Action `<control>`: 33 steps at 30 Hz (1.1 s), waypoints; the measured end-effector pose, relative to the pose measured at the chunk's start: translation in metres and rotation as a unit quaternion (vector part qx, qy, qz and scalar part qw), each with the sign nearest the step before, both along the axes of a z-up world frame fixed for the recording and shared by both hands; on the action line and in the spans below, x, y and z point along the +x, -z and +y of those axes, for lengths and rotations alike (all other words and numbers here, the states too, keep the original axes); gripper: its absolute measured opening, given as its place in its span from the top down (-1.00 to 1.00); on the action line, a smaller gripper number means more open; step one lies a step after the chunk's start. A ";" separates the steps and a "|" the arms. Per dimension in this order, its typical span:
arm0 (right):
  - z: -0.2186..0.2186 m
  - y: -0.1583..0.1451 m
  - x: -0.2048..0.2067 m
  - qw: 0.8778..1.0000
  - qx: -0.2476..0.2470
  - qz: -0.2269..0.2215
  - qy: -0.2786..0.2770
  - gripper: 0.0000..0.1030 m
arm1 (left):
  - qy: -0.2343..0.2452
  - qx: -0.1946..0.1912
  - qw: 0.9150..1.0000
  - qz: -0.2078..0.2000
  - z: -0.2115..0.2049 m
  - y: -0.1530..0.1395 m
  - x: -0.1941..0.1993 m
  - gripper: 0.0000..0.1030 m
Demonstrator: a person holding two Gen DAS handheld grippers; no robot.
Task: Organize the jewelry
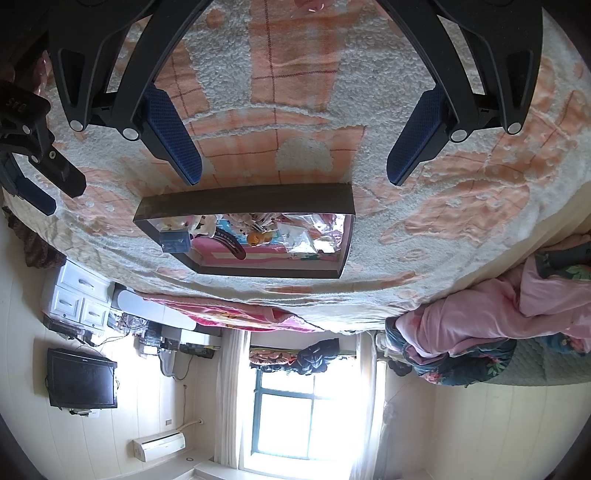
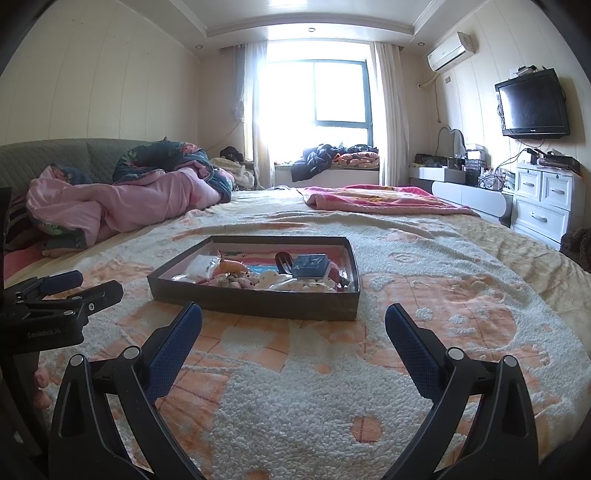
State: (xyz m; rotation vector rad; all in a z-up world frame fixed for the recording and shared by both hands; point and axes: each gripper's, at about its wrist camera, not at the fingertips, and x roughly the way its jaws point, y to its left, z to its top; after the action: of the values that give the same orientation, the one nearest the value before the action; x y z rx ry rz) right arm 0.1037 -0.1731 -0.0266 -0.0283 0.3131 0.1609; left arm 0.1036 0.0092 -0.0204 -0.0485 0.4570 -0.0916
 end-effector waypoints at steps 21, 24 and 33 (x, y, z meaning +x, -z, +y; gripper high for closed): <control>0.002 -0.001 -0.002 1.000 0.001 -0.002 0.000 -0.88 | 0.002 0.001 1.000 -0.001 0.000 0.001 -0.001 -0.78; 0.002 -0.001 -0.002 1.000 0.000 -0.002 0.000 -0.88 | 0.002 -0.001 1.000 0.000 0.002 0.001 0.000 -0.78; 0.003 -0.001 -0.003 1.000 0.001 -0.001 0.000 -0.88 | -0.009 0.010 1.000 -0.002 0.001 0.002 -0.001 -0.78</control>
State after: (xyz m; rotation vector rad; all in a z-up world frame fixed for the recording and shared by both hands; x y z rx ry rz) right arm 0.1010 -0.1699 -0.0252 -0.0271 0.3103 0.1607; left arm 0.1030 0.0102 -0.0224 -0.0332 0.4541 -0.0701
